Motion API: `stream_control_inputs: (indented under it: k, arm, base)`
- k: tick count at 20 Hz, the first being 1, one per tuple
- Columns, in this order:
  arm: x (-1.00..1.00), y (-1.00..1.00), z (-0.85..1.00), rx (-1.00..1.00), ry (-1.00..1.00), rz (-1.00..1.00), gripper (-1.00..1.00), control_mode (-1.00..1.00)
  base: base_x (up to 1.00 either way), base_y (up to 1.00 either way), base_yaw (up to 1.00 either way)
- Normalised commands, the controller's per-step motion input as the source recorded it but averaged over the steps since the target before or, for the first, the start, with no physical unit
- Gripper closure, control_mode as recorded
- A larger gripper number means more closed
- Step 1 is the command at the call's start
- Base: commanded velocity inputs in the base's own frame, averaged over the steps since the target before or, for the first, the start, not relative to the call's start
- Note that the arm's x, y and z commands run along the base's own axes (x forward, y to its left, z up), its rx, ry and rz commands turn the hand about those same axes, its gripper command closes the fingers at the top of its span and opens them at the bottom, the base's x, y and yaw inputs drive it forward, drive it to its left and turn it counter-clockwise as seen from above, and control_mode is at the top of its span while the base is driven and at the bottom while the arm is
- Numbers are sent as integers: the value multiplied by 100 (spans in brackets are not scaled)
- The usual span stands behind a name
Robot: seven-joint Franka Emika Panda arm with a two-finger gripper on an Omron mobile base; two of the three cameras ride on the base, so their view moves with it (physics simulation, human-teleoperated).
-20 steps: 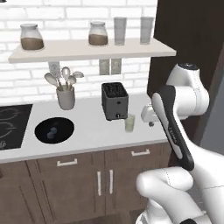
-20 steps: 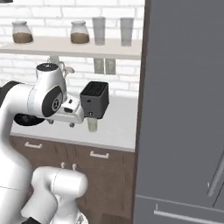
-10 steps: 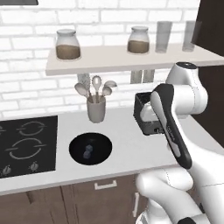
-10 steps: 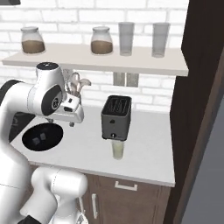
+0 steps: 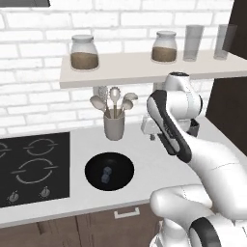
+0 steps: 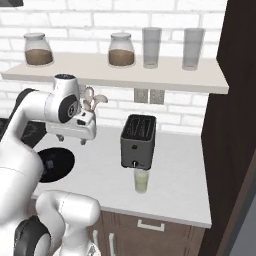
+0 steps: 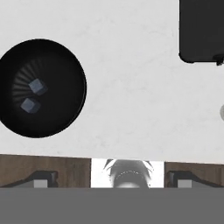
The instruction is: Grab a lemon wedge from the fridge and one ice cube from the ice bowl, and put them in the glass of lemonade.
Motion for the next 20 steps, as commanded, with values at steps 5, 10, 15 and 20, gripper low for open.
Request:
stream_control_inputs:
  k: [5, 10, 15, 20]
  arm:
    - [56, 53, -56, -3, 17, 0, -100, -100]
    - [29, 8, -41, 1, 11, 15, -100, -100]
    - [-39, 18, -35, 3, 19, 20, -100, -100]
    - [-14, 50, -37, 9, 15, 19, -100, -100]
  base:
    - [0, 0, 0]
    - [0, 0, 0]
    - [0, 0, 0]
    - [0, 0, 0]
